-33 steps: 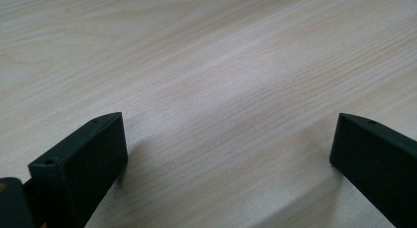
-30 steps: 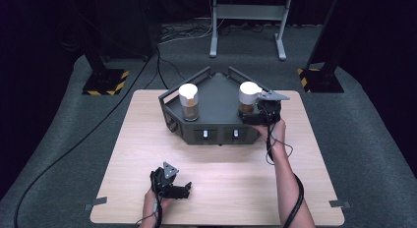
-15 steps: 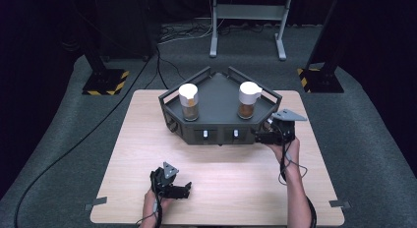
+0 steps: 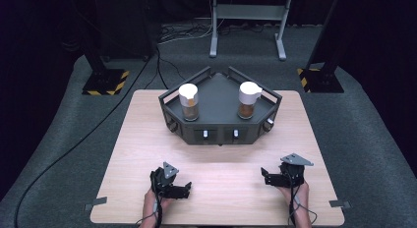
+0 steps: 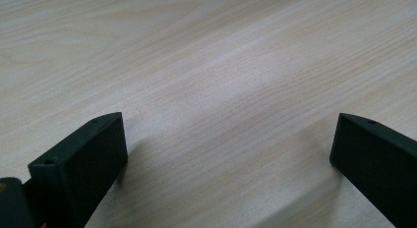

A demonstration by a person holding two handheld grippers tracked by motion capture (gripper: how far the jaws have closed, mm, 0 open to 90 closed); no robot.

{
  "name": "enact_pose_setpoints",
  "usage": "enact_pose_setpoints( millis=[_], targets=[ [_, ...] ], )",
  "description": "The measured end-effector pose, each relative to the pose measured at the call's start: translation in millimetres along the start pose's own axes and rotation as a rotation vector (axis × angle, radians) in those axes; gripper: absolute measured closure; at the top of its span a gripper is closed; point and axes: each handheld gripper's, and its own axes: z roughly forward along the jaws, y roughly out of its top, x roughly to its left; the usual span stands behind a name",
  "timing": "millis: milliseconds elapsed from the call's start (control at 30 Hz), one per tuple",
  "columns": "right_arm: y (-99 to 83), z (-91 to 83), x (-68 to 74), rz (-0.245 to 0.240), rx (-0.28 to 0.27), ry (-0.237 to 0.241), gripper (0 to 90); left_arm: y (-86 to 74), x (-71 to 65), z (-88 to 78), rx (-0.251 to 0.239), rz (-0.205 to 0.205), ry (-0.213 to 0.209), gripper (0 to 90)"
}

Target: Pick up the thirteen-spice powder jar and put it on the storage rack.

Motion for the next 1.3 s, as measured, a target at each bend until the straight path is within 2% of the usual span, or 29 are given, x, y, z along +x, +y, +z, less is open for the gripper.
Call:
enact_pose_setpoints(
  millis=[333, 500, 667, 900, 1300],
  targets=[
    [-13.0, -0.1, 0.0, 0.025, 0.026, -0.019, 0.0, 0.0, 0.0, 0.0, 0.0, 0.0, 0.0, 0.5],
    [-17.3, -1.1, -1.2, 0.034, 0.008, -0.01, 0.0, 0.1, -0.3, 0.5, -0.001, -0.002, 0.0, 0.5],
    [-18.5, -1.6, 1.1, 0.022, 0.004, -0.016, 0.0, 0.3, -0.3, 0.7, -0.001, -0.001, 0.001, 0.5],
    [-20.0, -2.0, -4.0, 0.055, -0.003, 0.003, 0.0, 0.2, -0.4, 0.7, -0.001, -0.002, 0.001, 0.5],
    [-21.7, -2.9, -5.4, 0.067, -0.012, 0.004, 0.0, 0.2, -0.4, 0.7, -0.001, -0.002, 0.001, 0.5]
  ],
)
